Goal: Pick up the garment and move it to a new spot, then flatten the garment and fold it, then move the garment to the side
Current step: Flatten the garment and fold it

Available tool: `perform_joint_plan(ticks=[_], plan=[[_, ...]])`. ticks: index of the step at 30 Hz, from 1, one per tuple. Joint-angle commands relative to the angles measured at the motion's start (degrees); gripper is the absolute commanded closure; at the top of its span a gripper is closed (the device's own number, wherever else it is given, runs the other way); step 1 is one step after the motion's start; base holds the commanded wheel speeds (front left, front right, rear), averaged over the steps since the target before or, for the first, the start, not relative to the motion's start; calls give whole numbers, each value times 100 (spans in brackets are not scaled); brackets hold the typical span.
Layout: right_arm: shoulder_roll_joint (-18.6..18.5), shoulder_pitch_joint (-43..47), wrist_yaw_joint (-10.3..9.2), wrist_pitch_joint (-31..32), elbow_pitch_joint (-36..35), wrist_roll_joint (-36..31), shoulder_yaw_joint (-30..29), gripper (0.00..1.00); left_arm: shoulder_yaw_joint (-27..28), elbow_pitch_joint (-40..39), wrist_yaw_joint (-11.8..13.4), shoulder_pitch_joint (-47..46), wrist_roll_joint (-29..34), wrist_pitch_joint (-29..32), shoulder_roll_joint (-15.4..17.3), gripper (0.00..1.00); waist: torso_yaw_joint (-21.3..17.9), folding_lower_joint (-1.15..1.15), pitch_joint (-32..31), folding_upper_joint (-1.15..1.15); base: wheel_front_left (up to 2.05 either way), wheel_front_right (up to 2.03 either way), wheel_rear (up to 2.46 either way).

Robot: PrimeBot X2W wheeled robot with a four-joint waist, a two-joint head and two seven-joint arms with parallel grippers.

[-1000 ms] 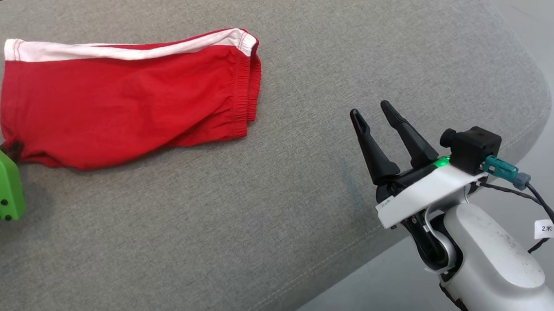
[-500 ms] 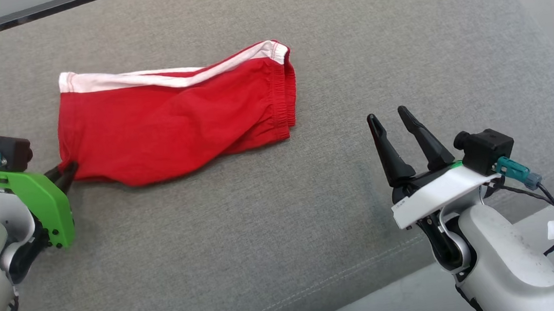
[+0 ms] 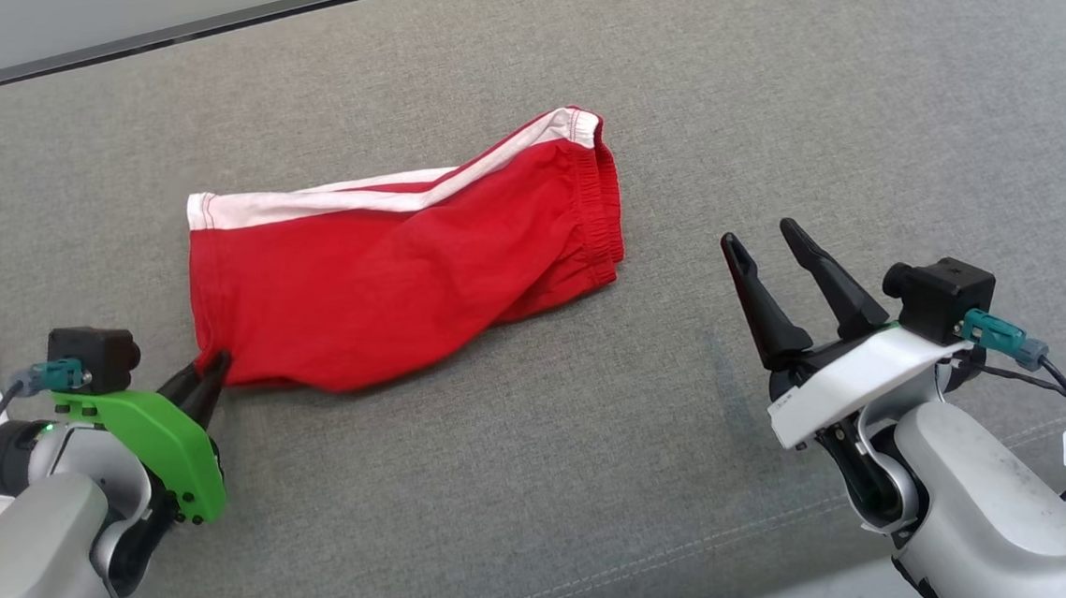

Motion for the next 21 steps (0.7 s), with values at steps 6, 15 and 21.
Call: perform_joint_plan(ticks=[6,15,21], plan=[[-86,93,-2,-24,91,19,-17,0,38,83,61,395,-100,-327,-210,100,155,0,-108,0,0,0,0],[-121,65,-3,-24,219,49,45,0,43,322,71,576,-122,-651,-480,0,274,0,-156,0,0,0,0],[-115,66,-2,-24,223,-7,37,0,248,242,222,625,147,-991,-505,0,289,0,-196,0,0,0,0]])
